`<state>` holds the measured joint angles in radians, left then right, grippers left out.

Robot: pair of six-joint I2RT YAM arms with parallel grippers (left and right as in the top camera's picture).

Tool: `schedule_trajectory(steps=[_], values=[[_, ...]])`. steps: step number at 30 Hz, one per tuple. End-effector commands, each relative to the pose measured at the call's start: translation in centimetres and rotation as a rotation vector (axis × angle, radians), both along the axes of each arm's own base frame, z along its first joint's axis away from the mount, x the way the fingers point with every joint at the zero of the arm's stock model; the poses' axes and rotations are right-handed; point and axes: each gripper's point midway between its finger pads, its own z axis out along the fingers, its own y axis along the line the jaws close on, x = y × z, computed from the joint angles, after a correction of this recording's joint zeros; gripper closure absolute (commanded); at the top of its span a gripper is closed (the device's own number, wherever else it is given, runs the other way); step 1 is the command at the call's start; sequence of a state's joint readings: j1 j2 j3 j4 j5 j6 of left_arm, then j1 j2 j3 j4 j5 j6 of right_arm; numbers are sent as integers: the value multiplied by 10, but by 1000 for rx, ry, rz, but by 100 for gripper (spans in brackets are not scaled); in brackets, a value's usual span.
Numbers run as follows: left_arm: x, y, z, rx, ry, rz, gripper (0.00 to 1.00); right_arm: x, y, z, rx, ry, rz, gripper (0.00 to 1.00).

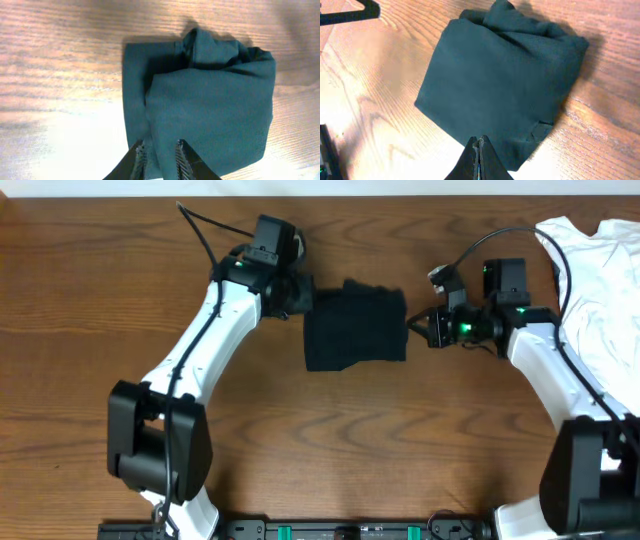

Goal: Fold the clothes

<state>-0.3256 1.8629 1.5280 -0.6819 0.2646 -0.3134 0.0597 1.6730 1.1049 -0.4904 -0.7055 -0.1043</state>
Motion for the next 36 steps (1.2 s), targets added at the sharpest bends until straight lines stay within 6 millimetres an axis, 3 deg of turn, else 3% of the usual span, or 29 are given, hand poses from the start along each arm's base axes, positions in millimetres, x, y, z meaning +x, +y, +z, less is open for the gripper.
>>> schedule_trajectory(steps=[1,6,10,14,16,18,22,25,29,31,34,36], values=[[-5,6,-14,40,40,8,76,-2,0,-18,-61,43,-17,99],[-18,-9,-36,-35,130,-37,76,-2,7,-57,-101,109,-2,99],[-22,-16,-53,-63,187,-53,76,-6,15,-101,-113,191,25,99],[-25,-20,-58,-83,211,-64,76,-15,18,-140,-114,277,39,99],[-24,-20,-55,-86,200,-68,76,-16,22,-144,-86,289,50,99],[-22,-22,-46,-92,178,-72,75,-15,26,-138,-59,277,60,99],[-20,-31,-16,-110,108,-93,61,-7,33,-110,-13,218,75,99],[-22,-37,3,-112,59,-110,51,-1,37,-76,28,148,78,98],[-34,-49,9,-111,63,-143,48,10,28,-17,57,20,34,91],[-45,-56,4,-100,93,-166,49,18,10,7,47,-23,-53,86],[-59,-74,-5,-88,119,-216,49,34,-39,30,-30,-76,-260,76],[-62,-88,-7,-92,104,-249,49,41,-72,36,-106,-107,-369,55]])
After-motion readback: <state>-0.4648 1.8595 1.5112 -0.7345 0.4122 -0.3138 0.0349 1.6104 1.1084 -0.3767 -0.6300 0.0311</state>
